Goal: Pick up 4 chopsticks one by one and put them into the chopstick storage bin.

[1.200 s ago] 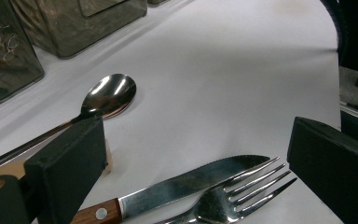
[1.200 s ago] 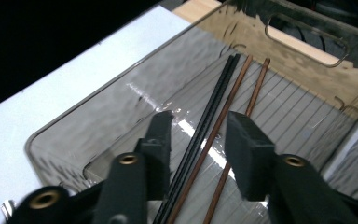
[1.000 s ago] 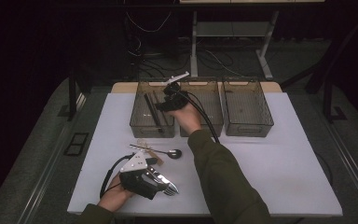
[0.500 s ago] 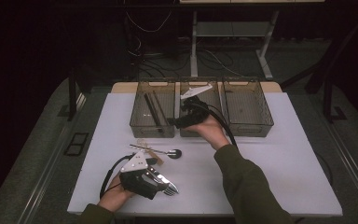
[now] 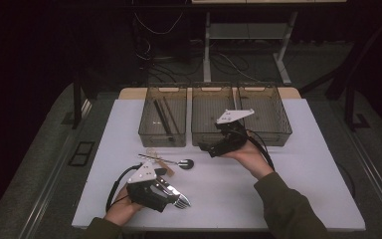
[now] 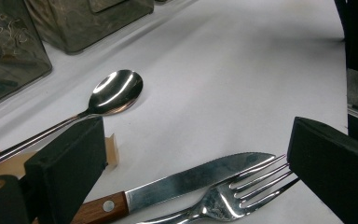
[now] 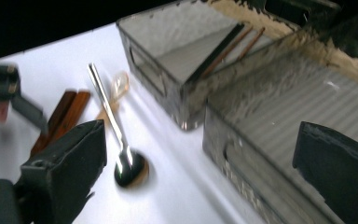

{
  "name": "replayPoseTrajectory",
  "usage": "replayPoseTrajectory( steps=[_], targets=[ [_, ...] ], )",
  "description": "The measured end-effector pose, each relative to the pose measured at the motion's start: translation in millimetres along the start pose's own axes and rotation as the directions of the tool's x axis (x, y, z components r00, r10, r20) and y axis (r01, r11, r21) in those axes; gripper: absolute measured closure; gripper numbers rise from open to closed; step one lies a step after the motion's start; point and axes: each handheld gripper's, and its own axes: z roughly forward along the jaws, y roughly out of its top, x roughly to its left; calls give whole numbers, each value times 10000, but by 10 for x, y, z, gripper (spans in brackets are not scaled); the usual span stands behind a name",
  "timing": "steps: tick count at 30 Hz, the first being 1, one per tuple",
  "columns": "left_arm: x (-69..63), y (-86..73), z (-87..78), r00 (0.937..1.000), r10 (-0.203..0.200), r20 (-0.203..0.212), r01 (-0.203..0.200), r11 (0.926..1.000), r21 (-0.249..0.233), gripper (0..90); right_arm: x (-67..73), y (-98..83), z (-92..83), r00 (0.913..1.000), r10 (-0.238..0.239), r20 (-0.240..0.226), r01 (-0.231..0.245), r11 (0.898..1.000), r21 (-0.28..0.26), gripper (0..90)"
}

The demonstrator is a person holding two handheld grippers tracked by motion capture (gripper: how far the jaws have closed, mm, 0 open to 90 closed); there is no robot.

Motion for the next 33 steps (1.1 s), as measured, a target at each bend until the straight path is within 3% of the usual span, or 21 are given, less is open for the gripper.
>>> replayPoseTrajectory(
  steps=[9,22,33],
  targets=[
    [21,-8,2,9998,-48,-193,50,9999,128,42,-38,-434,-279,9984,362,-427,-365,9993,-77,31],
    [9,-8,-3,9997,7,-232,-5,9999,103,42,-43,-1027,-753,9950,891,462,-853,9933,-776,31],
    [4,-5,-1,9993,55,-357,-48,9998,197,33,-42,-1407,-988,9935,910,689,-880,9951,-461,31]
  ],
)
